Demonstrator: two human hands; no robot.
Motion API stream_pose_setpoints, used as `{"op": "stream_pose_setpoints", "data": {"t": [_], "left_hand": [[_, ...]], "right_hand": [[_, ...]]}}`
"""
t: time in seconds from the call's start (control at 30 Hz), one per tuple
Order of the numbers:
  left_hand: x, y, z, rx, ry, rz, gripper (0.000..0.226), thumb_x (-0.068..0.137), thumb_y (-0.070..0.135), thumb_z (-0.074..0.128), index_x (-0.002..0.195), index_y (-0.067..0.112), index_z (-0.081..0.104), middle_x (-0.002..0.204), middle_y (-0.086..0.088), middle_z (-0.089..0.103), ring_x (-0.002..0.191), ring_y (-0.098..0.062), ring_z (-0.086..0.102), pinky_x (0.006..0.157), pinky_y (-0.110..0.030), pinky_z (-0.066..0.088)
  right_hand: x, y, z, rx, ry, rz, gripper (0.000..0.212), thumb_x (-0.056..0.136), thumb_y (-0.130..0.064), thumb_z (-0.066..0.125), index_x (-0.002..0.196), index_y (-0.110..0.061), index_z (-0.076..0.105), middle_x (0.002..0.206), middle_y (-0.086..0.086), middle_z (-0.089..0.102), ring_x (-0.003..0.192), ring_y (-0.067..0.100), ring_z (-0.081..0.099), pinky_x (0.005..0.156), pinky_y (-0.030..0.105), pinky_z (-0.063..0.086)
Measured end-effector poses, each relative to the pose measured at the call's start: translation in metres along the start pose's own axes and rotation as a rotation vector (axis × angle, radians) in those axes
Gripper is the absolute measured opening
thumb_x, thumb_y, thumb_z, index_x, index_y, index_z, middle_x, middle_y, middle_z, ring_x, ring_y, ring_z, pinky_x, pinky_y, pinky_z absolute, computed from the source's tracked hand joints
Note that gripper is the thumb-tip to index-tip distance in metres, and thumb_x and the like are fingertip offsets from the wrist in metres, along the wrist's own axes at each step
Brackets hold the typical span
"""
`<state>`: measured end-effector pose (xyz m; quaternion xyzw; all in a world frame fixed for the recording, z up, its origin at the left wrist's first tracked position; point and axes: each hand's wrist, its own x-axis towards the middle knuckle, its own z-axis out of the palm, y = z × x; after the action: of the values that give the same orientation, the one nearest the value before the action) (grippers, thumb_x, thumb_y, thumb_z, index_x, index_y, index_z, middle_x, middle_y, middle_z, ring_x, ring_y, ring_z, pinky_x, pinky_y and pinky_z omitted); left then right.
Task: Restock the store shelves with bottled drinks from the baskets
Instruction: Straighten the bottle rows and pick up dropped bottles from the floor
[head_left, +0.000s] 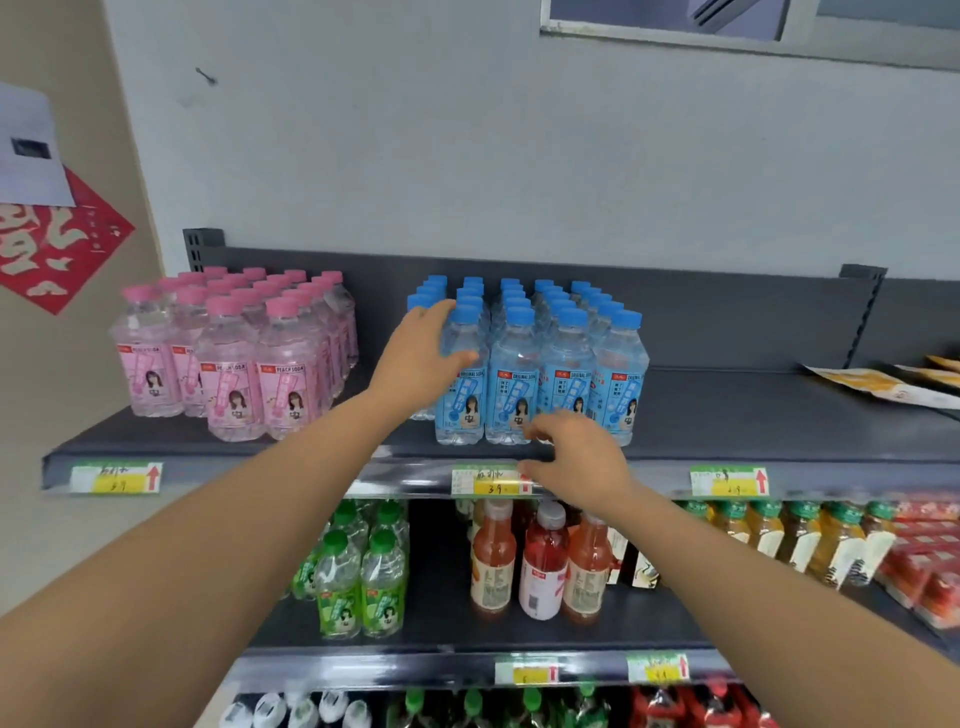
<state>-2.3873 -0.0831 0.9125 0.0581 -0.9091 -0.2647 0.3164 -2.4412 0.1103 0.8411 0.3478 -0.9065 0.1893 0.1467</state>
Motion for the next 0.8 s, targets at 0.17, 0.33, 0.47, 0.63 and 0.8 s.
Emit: {"op": "stream_pose_setpoints", "data": {"t": [0.17, 0.33, 0.47, 0.63, 0.8], "left_hand": [[-0.042, -0.015, 0.007, 0.13, 0.032, 0.045, 0.069, 0.089, 0.031, 0.064, 0.148, 0.018, 0.03, 0.14, -0.006, 0.037, 0.13, -0.024, 0.037, 0.108, -0.038, 0.035], [-0.085, -0.032, 0.004, 0.325, 0.021, 0.095, 0.06, 0.088, 0.031, 0.064, 0.142, 0.018, 0.04, 0.135, -0.007, 0.044, 0.128, -0.026, 0.037, 0.105, -0.044, 0.03], [-0.13, -0.049, -0.001, 0.433, -0.025, 0.144, 0.057, 0.088, 0.034, 0.062, 0.14, 0.022, 0.042, 0.132, -0.001, 0.047, 0.125, -0.025, 0.039, 0.1, -0.041, 0.028], [-0.201, -0.085, -0.001, 0.459, -0.171, 0.136, 0.056, 0.088, 0.035, 0.062, 0.14, 0.022, 0.043, 0.135, -0.002, 0.048, 0.126, -0.025, 0.04, 0.101, -0.041, 0.031], [-0.272, -0.121, 0.011, 0.458, -0.326, 0.071, 0.053, 0.09, 0.032, 0.06, 0.139, 0.021, 0.044, 0.136, -0.003, 0.047, 0.129, -0.025, 0.038, 0.103, -0.042, 0.031]], "right_hand": [[-0.024, -0.007, 0.013, -0.11, 0.121, -0.064, 0.03, 0.083, -0.024, 0.069, 0.112, -0.013, 0.066, 0.105, 0.006, 0.062, 0.105, 0.028, 0.051, 0.083, 0.038, 0.044], [-0.051, -0.021, 0.022, -0.159, 0.113, -0.055, 0.035, 0.082, -0.021, 0.069, 0.116, -0.012, 0.065, 0.112, 0.009, 0.062, 0.109, 0.031, 0.051, 0.088, 0.039, 0.043], [-0.078, -0.037, 0.035, -0.202, 0.047, -0.012, 0.04, 0.082, -0.025, 0.068, 0.12, -0.014, 0.063, 0.115, 0.01, 0.063, 0.11, 0.033, 0.053, 0.087, 0.04, 0.045], [-0.126, -0.065, 0.067, -0.253, -0.088, 0.035, 0.039, 0.081, -0.026, 0.067, 0.118, -0.015, 0.063, 0.109, 0.01, 0.061, 0.108, 0.033, 0.052, 0.085, 0.039, 0.043], [-0.184, -0.08, 0.107, -0.21, -0.206, 0.101, 0.041, 0.082, -0.029, 0.068, 0.12, -0.014, 0.061, 0.11, 0.009, 0.061, 0.112, 0.031, 0.051, 0.087, 0.039, 0.044]]}}
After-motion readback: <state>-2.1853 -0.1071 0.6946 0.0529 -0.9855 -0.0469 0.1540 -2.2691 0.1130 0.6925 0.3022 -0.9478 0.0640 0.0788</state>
